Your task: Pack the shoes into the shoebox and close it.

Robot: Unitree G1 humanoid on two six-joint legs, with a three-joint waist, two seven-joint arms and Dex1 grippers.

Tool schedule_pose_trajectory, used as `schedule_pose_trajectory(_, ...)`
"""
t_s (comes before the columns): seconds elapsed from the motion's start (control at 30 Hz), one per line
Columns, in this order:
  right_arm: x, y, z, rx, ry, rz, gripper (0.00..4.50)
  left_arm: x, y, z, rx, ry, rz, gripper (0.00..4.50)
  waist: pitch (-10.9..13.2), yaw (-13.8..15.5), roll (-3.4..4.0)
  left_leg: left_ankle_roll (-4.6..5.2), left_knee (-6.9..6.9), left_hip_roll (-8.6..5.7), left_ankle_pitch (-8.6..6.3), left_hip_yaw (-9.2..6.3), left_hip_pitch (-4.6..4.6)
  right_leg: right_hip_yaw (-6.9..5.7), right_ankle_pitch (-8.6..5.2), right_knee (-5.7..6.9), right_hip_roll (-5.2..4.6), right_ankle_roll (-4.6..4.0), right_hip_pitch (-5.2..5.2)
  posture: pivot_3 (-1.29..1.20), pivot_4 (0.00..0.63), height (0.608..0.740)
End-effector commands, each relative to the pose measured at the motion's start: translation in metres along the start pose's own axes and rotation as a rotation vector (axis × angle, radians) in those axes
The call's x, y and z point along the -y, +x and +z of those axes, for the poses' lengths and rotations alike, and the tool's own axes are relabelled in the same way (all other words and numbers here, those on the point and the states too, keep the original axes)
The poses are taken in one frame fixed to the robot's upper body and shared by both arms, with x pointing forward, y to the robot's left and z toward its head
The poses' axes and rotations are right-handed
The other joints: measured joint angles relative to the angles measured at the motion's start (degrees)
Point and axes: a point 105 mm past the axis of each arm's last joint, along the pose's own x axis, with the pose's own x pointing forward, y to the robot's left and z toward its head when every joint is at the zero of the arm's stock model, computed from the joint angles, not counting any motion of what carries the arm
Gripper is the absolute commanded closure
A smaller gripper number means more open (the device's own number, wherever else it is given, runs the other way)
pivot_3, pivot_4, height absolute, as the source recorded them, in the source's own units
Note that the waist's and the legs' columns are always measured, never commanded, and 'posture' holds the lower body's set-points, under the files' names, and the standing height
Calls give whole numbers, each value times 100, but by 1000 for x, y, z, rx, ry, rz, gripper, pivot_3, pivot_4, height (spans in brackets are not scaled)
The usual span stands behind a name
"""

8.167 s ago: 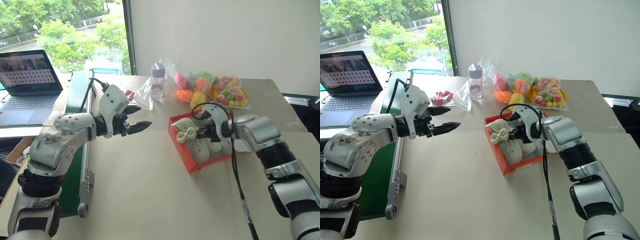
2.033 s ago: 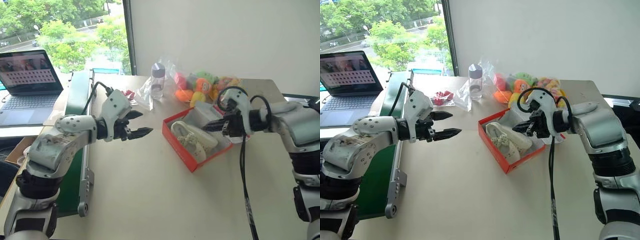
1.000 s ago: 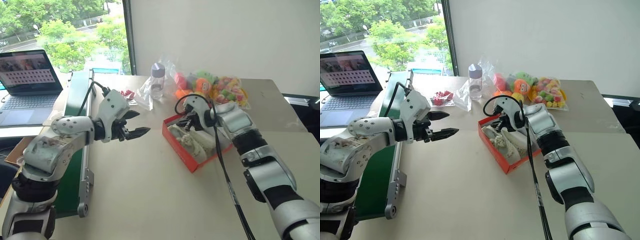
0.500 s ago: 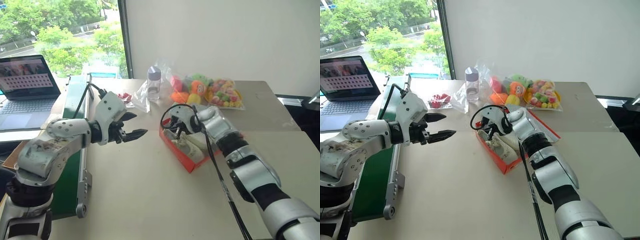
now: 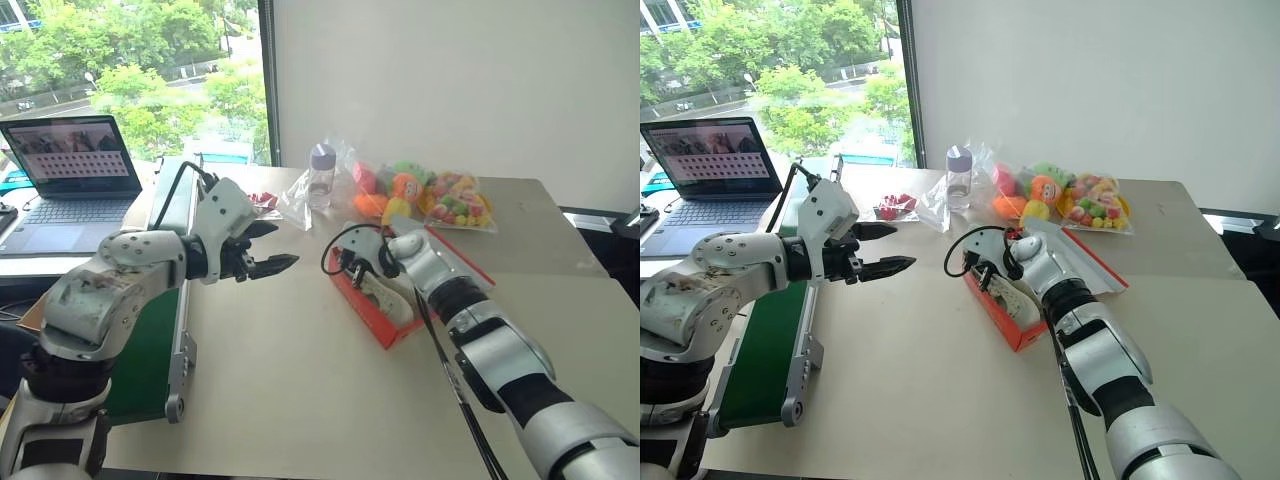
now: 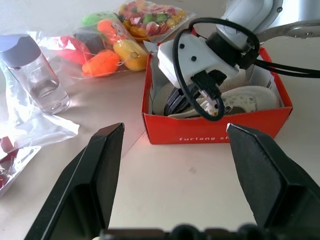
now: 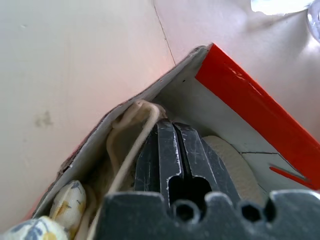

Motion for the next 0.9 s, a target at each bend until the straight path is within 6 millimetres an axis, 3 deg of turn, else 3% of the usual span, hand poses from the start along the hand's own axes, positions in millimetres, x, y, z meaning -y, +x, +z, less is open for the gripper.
schedule_pose_trajectory(0.03, 22, -39, 12, 79, 186, -31, 4463, -1, 2, 14, 42, 56, -13, 1002, 3, 14, 4, 0, 1, -2, 1, 0, -28, -1, 1, 10, 0, -1, -25, 0, 150, 740)
schedule_pose_trajectory(0.07, 26, -53, 24, 123, 207, -29, 4463, -1, 3, 14, 42, 59, -21, 1002, 6, 7, 7, -4, 1, -3, 10, 2, -78, -1, 1, 22, 7, -4, -83, 0, 150, 740)
schedule_pose_trajectory(0.2, 27, -102, 48, 237, 280, -12, 4463, 1, 7, 15, 41, 68, -69, 1002, 18, -29, 12, 56, -13, 0, 37, -1, -151, -9, 28, 23, 22, -20, -148, 0, 150, 740)
schedule_pose_trajectory(0.33, 25, -151, 45, 268, 334, -43, 4463, 5, 11, 15, 38, 71, -142, 1002, 24, -51, 12, 63, -16, 4, 17, 2, -184, -12, 13, 19, 33, -2, -179, 0, 150, 740)
schedule_pose_trajectory(0.47, 16, -186, 17, 216, 403, -122, 4463, 11, 15, 16, 34, 82, -220, 1002, 28, -11, 7, 99, -3, -9, -14, 10, -183, -11, -7, 6, 18, 25, -169, 0, 150, 740)
schedule_pose_trajectory(0.63, 2, -231, -21, 247, 623, -280, 4463, 22, 29, 17, 27, 113, -364, 1002, 36, 58, 9, 113, 14, -14, -25, 10, -181, -12, -26, -31, 13, 74, -140, 0, 150, 740)
schedule_pose_trajectory(0.77, -7, -244, -58, 269, 750, -420, 4463, 20, 40, 21, 35, 142, -390, 1002, 38, 59, 6, 115, 22, -6, -27, 1, -158, -17, -16, -60, 20, 80, -103, 0, 150, 740)
schedule_pose_trajectory(0.9, -30, -237, -102, 294, 885, -448, 4463, 21, 43, 21, 37, 152, -410, 1002, 39, 20, 8, 116, 19, -5, -26, 8, -150, -8, -20, -56, 21, 72, -99, 0, 150, 740)
